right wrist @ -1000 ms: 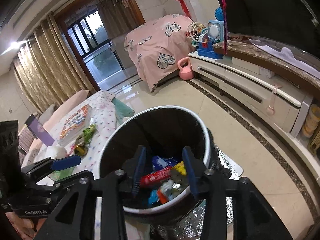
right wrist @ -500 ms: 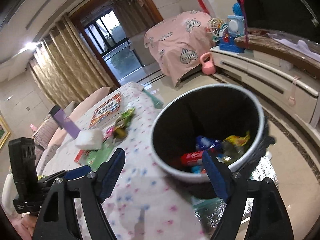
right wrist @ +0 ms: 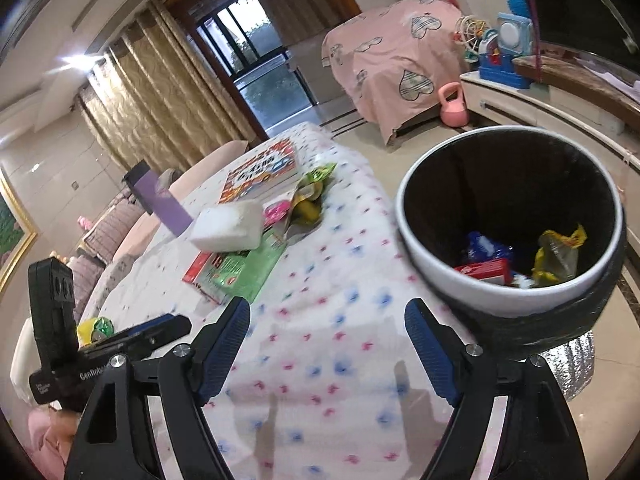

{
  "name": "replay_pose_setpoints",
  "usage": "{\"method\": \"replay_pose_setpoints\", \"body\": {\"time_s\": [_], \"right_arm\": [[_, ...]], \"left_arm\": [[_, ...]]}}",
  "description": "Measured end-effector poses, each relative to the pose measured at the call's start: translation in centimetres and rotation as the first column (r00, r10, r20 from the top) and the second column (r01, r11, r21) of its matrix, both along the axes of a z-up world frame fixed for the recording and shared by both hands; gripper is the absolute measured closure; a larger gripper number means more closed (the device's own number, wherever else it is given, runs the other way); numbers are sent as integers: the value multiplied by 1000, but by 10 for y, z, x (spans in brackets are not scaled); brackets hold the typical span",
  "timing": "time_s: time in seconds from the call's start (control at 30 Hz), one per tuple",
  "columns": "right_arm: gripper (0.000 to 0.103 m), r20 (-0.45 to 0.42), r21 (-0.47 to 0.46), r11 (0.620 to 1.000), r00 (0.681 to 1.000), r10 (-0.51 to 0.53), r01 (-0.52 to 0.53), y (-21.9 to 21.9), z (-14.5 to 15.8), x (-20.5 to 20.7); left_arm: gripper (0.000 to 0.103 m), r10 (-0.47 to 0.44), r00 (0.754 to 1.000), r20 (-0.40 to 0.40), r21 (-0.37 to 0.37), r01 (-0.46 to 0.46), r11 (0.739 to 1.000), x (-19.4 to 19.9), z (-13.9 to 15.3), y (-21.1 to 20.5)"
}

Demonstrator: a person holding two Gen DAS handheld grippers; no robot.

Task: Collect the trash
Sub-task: 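Move both tools back over the table toward the milk cartons, then grasp the red milk carton with the left tool while the right tool grasps the green milk carton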

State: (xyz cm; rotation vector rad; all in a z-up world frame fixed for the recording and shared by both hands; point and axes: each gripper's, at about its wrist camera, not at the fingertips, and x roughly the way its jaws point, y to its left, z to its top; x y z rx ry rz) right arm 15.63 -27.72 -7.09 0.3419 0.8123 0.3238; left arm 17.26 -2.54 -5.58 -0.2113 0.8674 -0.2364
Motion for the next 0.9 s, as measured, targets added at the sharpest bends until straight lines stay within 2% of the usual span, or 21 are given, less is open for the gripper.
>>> {"method": "replay_pose_setpoints", "body": {"time_s": [0.33,0.5,0.53,0.63,0.67,0.77,0.9], "right_arm": [[22,-24,-6,1000,999,21,-22,15,-7,9],[22,-30,-4,1000,999,27,-27,22,-8,16],[22,-30,-6,1000,999,30,-30,24,-8,18],[22,-34,-6,999,999,42,-43,31,-9,22],[22,-35,-6,999,998,45,-45,33,-10,24],[22,-36,-5,998,998,57,-57,40,-10,29],[22,-36,-7,997,996,83,-83,54,-11,35]], "left_arm": [[33,55,998,1,15,-55,998,30,-4,18],[33,48,999,-4,45,-48,998,51,-10,15],[35,45,999,-6,47,-45,998,54,-11,15],[70,26,999,-24,25,-26,999,61,-17,17],[70,24,999,-22,10,-24,1000,62,-16,20],[70,44,999,-1,35,-44,998,53,-12,28],[71,93,996,1,14,-93,996,32,-8,51]]}}
